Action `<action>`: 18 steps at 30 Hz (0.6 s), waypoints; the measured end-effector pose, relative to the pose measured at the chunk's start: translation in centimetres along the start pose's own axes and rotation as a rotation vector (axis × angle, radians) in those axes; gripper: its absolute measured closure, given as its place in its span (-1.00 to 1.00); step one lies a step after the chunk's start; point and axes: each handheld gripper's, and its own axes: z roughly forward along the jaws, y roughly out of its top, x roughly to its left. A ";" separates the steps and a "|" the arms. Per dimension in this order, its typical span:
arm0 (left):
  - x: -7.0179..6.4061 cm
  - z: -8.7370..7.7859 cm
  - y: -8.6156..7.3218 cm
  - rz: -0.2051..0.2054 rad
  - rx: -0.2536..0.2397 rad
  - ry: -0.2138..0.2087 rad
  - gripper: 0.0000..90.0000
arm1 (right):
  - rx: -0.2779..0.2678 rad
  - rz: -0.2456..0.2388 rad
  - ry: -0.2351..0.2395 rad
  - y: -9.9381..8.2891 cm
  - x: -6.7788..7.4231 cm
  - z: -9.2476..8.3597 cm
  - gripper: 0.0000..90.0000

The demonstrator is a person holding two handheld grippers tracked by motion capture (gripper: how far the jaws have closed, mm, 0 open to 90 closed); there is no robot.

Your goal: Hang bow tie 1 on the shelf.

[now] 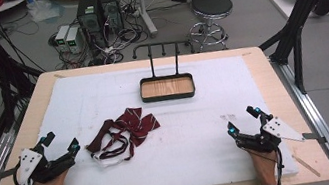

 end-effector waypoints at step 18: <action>0.0 0.0 0.0 -0.001 0.005 -0.002 -0.70 | 0.005 -0.012 -0.011 0.0 0.1 0.0 -0.77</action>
